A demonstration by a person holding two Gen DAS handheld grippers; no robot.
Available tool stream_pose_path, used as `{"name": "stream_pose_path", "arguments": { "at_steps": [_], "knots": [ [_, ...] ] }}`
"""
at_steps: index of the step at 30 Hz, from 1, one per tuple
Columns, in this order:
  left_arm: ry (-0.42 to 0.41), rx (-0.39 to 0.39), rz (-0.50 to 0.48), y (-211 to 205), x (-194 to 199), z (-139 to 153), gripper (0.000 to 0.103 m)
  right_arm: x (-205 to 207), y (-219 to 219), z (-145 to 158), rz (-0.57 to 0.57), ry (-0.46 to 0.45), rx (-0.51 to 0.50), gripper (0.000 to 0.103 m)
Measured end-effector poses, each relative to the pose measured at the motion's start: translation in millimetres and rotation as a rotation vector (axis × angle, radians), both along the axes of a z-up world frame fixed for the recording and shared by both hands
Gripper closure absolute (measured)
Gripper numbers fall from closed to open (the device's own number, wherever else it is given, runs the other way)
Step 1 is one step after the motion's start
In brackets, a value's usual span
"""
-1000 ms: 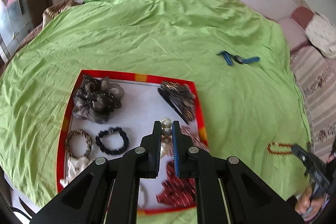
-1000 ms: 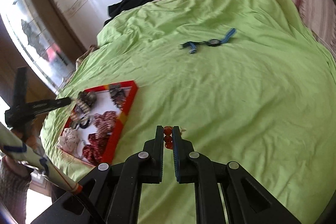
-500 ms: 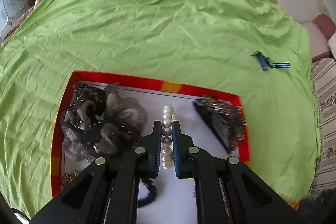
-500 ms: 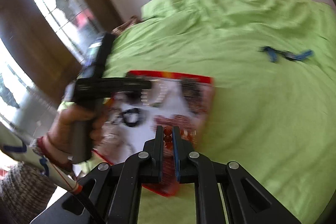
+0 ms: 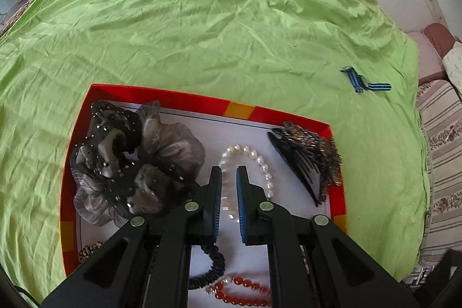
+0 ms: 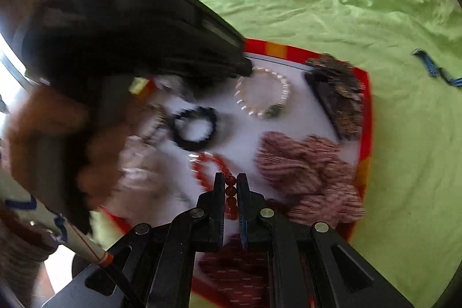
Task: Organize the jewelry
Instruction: 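Carry pearl and red bead bracelets into the tray and open both tools, then withdraw both tools from the tray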
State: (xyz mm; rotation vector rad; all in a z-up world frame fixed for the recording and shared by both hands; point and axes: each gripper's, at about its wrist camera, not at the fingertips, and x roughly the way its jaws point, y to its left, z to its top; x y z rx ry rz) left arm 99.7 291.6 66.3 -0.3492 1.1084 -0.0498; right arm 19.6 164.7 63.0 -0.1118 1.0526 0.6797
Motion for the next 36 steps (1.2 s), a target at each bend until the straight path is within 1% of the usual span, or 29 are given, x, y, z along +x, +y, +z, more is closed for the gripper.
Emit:
{"name": "stream_pose_path", "arguments": {
  "at_steps": [1, 3, 4, 5, 6, 7, 8, 10, 12, 13, 14, 15, 18, 19, 21, 22, 25, 28, 31, 33, 34, 35, 36],
  "knots": [
    [-0.016, -0.001, -0.006, -2.0, -2.4, 4.9, 0.094, -0.1, -3.3, -0.9, -0.006, -0.003, -0.002, 0.093],
    [-0.039, 0.001, -0.011, -4.6, -5.8, 12.7, 0.093, 0.6, -11.1, 0.9, -0.009, 0.014, 0.03, 0.092],
    [-0.053, 0.004, -0.012, -6.2, -8.8, 18.3, 0.089, -0.5, -14.9, 5.6, -0.01, 0.017, 0.052, 0.089],
    [-0.065, 0.012, -0.01, -7.7, -11.9, 23.6, 0.083, -2.0, -17.3, 10.0, -0.011, 0.012, 0.064, 0.083],
    [-0.075, 0.023, -0.009, -8.4, -14.8, 28.2, 0.08, -3.6, -18.8, 14.6, -0.009, 0.005, 0.076, 0.079],
    [-0.089, 0.034, -0.005, -9.3, -19.2, 34.2, 0.073, -6.3, -21.7, 20.1, -0.007, -0.003, 0.09, 0.072],
    [-0.106, 0.043, 0.0, -9.9, -25.5, 41.4, 0.071, -11.2, -26.1, 26.1, -0.007, -0.012, 0.106, 0.069],
    [-0.132, 0.048, 0.009, -10.3, -37.7, 54.4, 0.07, -18.1, -36.8, 38.5, -0.008, -0.027, 0.137, 0.068],
    [-0.16, 0.058, 0.025, -10.0, -55.7, 69.7, 0.066, -26.1, -49.7, 49.6, -0.012, -0.042, 0.16, 0.062],
    [-0.17, 0.064, 0.032, -9.5, -61.2, 74.5, 0.063, -31.0, -61.1, 55.0, -0.025, -0.061, 0.166, 0.057],
    [-0.185, 0.076, 0.042, -8.9, -70.4, 80.6, 0.059, -36.0, -71.4, 58.1, -0.038, -0.077, 0.167, 0.055],
    [-0.198, 0.095, 0.055, -8.0, -82.7, 86.9, 0.057, -41.4, -83.6, 59.6, -0.058, -0.095, 0.159, 0.054],
    [-0.226, 0.156, 0.09, -2.9, -111.3, 94.1, 0.048, -39.9, -109.8, 52.1, -0.114, -0.113, 0.102, 0.054],
    [-0.228, 0.173, 0.102, 1.3, -118.3, 93.5, 0.044, -39.4, -119.4, 45.1, -0.141, -0.103, 0.078, 0.054],
    [-0.215, 0.187, 0.128, 12.2, -127.9, 87.4, 0.043, -37.3, -131.2, 35.1, -0.174, -0.076, 0.06, 0.054],
    [-0.194, 0.18, 0.149, 20.5, -130.5, 81.7, 0.043, -36.6, -136.1, 29.2, -0.182, -0.061, 0.058, 0.054],
    [-0.142, 0.112, 0.237, 52.8, -137.6, 59.9, 0.043, -37.5, -143.1, 18.2, -0.193, -0.032, 0.06, 0.054],
    [-0.119, 0.103, 0.295, 75.5, -139.0, 42.1, 0.043, -37.3, -143.2, 13.9, -0.191, -0.006, 0.09, 0.054],
    [-0.081, 0.087, 0.303, 86.3, -131.4, 26.1, 0.043, -32.6, -132.6, 8.1, -0.174, 0.011, 0.102, 0.054],
    [-0.05, 0.044, 0.278, 89.2, -119.4, 14.4, 0.043, -27.5, -120.4, 2.2, -0.163, 0.011, 0.075, 0.055],
    [-0.031, 0.022, 0.264, 89.2, -112.9, 8.5, 0.044, -25.4, -113.7, -1.5, -0.156, 0.011, 0.056, 0.063],
    [-0.015, 0.001, 0.245, 87.6, -105.5, 3.0, 0.048, -22.6, -108.9, -5.0, -0.154, 0.015, 0.037, 0.073],
    [-0.002, -0.009, 0.226, 85.1, -100.0, -1.1, 0.05, -19.0, -104.2, -8.9, -0.148, 0.022, 0.025, 0.078]
  ]
}}
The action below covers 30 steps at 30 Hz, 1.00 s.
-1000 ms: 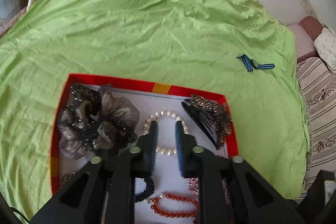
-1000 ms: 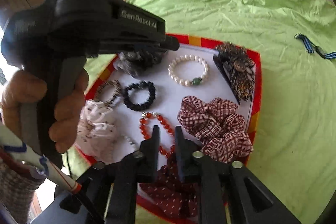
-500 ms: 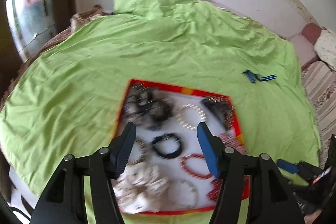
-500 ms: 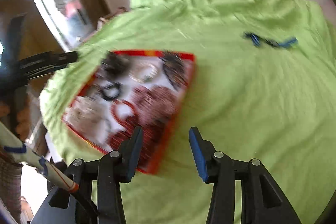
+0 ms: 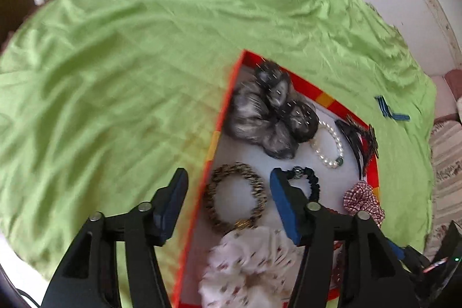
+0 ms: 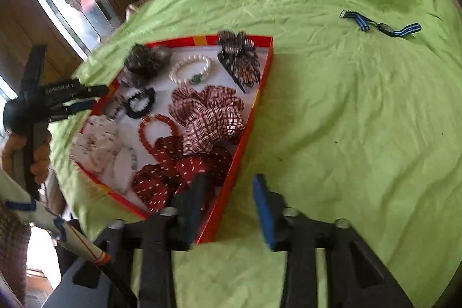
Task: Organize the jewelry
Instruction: 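Withdraw both tools from the tray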
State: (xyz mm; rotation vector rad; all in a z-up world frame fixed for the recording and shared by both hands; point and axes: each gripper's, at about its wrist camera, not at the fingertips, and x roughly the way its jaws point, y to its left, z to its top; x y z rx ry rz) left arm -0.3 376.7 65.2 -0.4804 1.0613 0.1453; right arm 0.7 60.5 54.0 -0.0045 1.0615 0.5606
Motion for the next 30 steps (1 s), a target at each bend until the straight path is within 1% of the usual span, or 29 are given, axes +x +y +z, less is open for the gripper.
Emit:
{"name": "stream_pose_path", "arguments": {
  "at_steps": [1, 2, 4, 5, 7, 8, 10, 16, 18, 20, 21, 22, 23, 25, 28, 29, 30],
  "knots": [
    [0.023, 0.026, -0.007, -4.8, 6.5, -4.3, 0.051, 1.8, 2.4, -2.6, 0.003, 0.006, -0.001, 0.086],
    [0.033, 0.049, -0.009, -9.0, 9.4, -6.3, 0.05, 3.3, 3.6, -4.8, 0.006, 0.012, 0.0, 0.09],
    [0.044, 0.082, -0.013, -15.7, 15.3, -9.4, 0.05, 4.1, 4.4, -6.4, 0.01, 0.012, 0.002, 0.092],
    [0.042, 0.084, -0.013, -18.2, 18.0, -10.0, 0.05, 3.7, 4.3, -6.1, 0.01, 0.005, -0.005, 0.092],
    [0.035, 0.061, -0.01, -21.2, 23.9, -10.9, 0.05, 4.1, 2.0, -5.7, 0.0, -0.011, -0.026, 0.092],
    [0.032, 0.049, -0.008, -24.3, 28.2, -11.6, 0.051, 5.3, -1.2, -5.7, -0.008, -0.014, -0.027, 0.092],
    [0.032, 0.051, -0.023, -34.5, 37.2, -12.4, 0.05, 10.5, -12.1, -6.5, -0.036, -0.009, -0.021, 0.092],
    [0.04, 0.127, -0.115, -87.0, 62.5, -13.7, 0.05, 21.5, -52.4, -7.1, -0.122, -0.013, -0.026, 0.093],
    [0.04, 0.159, -0.121, -96.1, 63.9, -13.5, 0.05, 21.7, -59.4, -6.5, -0.127, -0.004, -0.01, 0.093],
    [0.031, 0.162, -0.112, -96.7, 58.2, -11.3, 0.05, 16.8, -64.1, -0.5, -0.135, -0.028, -0.002, 0.093],
    [0.018, 0.155, -0.103, -94.9, 52.4, -7.5, 0.05, 13.5, -64.6, 3.7, -0.139, -0.045, -0.002, 0.091],
    [0.004, 0.152, -0.094, -93.2, 47.8, -3.4, 0.05, 8.3, -65.1, 9.3, -0.14, -0.06, 0.0, 0.083],
    [-0.019, 0.156, -0.08, -91.8, 39.7, 4.6, 0.05, 3.8, -64.9, 14.3, -0.144, -0.072, 0.001, 0.067],
    [-0.059, 0.181, -0.053, -91.3, 23.1, 21.8, 0.05, -4.0, -70.2, 23.3, -0.165, -0.112, 0.001, 0.052],
    [-0.137, 0.254, -0.015, -98.3, -8.4, 54.0, 0.048, -14.1, -79.0, 33.7, -0.191, -0.151, -0.018, 0.052],
    [-0.169, 0.305, 0.002, -104.0, -22.1, 66.9, 0.048, -15.3, -82.4, 35.4, -0.201, -0.158, -0.024, 0.052],
    [-0.199, 0.354, 0.018, -109.0, -32.7, 77.8, 0.043, -17.9, -85.4, 36.8, -0.215, -0.168, -0.037, 0.052]
  ]
}}
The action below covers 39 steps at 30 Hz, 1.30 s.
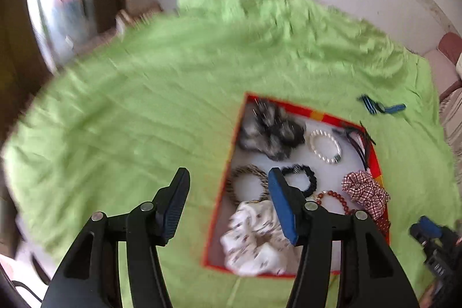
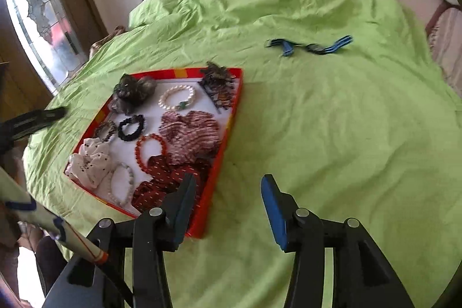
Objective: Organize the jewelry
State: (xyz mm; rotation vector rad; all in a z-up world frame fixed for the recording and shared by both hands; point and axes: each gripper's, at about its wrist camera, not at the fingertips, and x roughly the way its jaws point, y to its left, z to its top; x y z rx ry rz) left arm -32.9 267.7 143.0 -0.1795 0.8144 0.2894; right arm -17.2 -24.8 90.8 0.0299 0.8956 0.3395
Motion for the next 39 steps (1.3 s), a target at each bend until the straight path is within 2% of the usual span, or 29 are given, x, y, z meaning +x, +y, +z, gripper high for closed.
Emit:
{"name": "stream_pose_path", "arguments": {
  "at_steps": [2, 5, 7, 9, 11, 14, 18, 21, 25, 28, 39],
  "knots": [
    [-0.086, 0.109, 0.032, -13.7, -28.0, 25.0, 0.022, -8.2, -6.8, 3.3, -0.032, -0.03, -0.044, 0.051],
    [-0.243, 0.252, 0.115, -29.0, -73.5, 59.8, 0.003, -27.6, -15.4, 7.6, -0.062, -0.06, -0.058, 0.049],
    [-0.336, 0.317, 0.17, -36.6, -102.2, 79.2, 0.0, -40.5, -18.8, 10.3, -0.075, -0.065, -0.032, 0.049],
    [-0.424, 0.349, 0.21, -45.4, -130.7, 96.5, 0.0, -51.6, -18.8, 13.0, -0.081, -0.067, -0.013, 0.048],
    [-0.449, 0.371, 0.232, -52.1, -147.8, 107.3, 0.0, -63.3, -15.9, 16.7, -0.081, -0.068, 0.007, 0.047],
    [-0.45, 0.37, 0.233, -62.7, -166.7, 114.8, 0.0, -77.7, -10.0, 23.1, -0.071, -0.08, 0.031, 0.039],
    [-0.444, 0.274, 0.167, -69.7, -183.0, 113.8, 0.0, -95.1, -1.7, 28.8, -0.056, -0.099, 0.035, 0.036],
    [-0.405, 0.199, 0.123, -75.2, -180.9, 100.1, 0.0, -104.1, 3.5, 29.2, -0.055, -0.102, 0.026, 0.033],
    [-0.297, 0.221, 0.106, -90.1, -169.2, 76.8, 0.0, -107.7, 4.9, 28.2, -0.063, -0.094, 0.011, 0.031],
    [-0.253, 0.245, 0.103, -100.4, -165.4, 64.3, 0.0, -108.3, 4.6, 27.2, -0.078, -0.097, -0.001, 0.029],
    [-0.151, 0.142, 0.014, -114.0, -156.1, 44.2, 0.0, -103.7, 3.2, 18.1, -0.112, -0.086, -0.037, 0.027]
  ]
}}
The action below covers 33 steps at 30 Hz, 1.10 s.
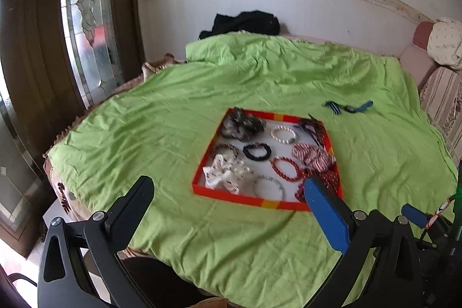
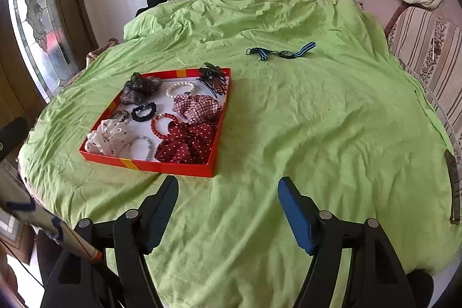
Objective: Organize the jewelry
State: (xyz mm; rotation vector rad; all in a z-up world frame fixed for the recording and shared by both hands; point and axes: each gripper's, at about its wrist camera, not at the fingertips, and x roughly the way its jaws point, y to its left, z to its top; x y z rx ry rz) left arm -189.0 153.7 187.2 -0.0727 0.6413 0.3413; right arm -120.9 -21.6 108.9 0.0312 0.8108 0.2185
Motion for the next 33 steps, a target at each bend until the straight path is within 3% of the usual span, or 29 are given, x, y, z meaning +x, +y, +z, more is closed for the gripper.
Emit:
{"name": "stream_pose_path", "arguments": {
  "at_steps": [24, 33],
  "knots": [
    [0.126, -0.026, -0.011, 0.0, 16.7, -30.8, 0.0, 7.8, 0.0, -8.3, -0.048, -0.016, -0.087, 0.019],
    [0.176, -0.077, -0.016, 5.7, 22.0, -43.8, 0.0, 11.9, 4.5, -10.2, -0.046, -0.009, -0.112, 0.019]
  ]
}}
